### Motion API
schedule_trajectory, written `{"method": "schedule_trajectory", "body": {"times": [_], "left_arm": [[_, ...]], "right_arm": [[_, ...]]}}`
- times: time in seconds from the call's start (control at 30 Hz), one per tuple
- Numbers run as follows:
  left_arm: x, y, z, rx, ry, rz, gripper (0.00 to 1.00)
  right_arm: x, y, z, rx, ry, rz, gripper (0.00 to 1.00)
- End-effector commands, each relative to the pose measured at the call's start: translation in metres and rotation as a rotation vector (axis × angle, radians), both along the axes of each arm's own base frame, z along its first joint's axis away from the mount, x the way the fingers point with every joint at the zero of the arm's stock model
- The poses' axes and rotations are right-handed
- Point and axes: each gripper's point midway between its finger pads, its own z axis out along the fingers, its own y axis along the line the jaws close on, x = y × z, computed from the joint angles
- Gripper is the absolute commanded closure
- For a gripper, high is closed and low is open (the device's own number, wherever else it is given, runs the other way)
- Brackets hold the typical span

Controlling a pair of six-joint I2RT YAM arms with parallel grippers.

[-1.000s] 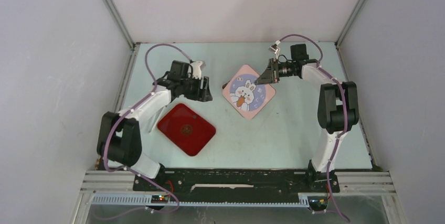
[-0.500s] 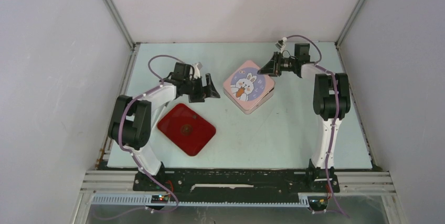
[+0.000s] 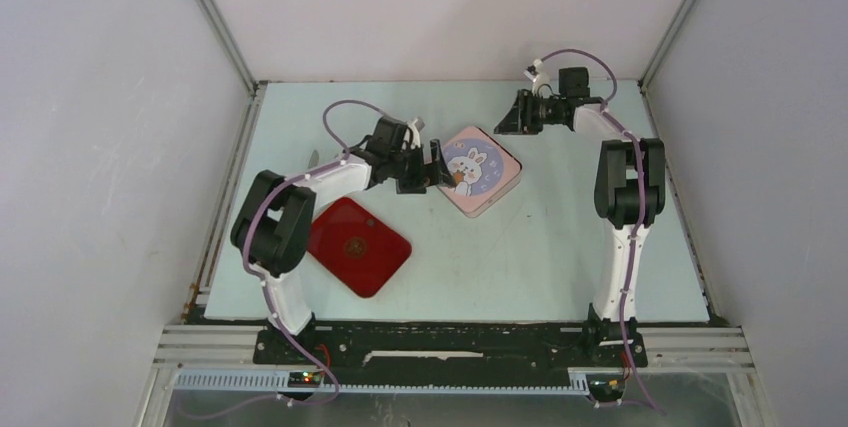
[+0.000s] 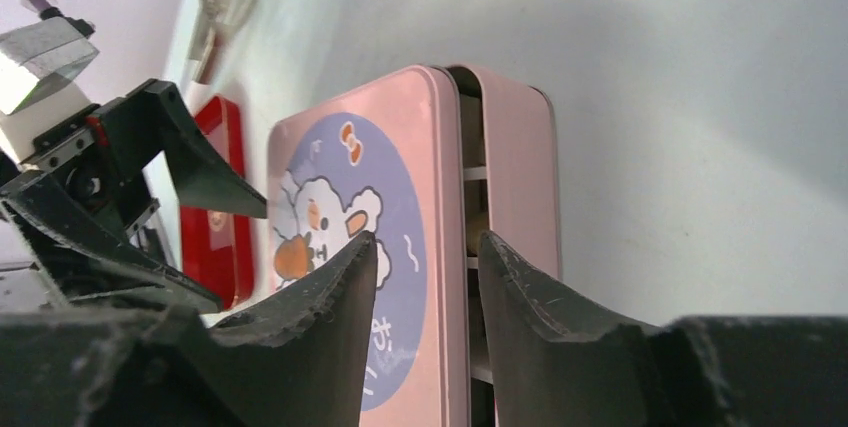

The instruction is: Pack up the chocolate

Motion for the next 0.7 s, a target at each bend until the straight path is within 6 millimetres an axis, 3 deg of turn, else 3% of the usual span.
{"method": "schedule_trajectory", "body": {"times": [0.0, 0.37, 0.67], "left_arm": [[0.010, -0.017, 0.007, -0.081, -0.007, 0.001, 0.04], [0.017, -0.041, 0.013, -0.077, -0.012, -0.066, 0.07], [0.014, -0.004, 0.009, 0.133, -0.060, -0.077, 0.07]], "right_arm": [[0.007, -0.011, -0.014, -0.183, -0.032, -0.028, 0.53], [-0.028, -0.001, -0.024, -0.193, 0.078, 0.026, 0.41], [-0.083, 0.024, -0.017, -0.119, 0.111, 0.062, 0.40]]}}
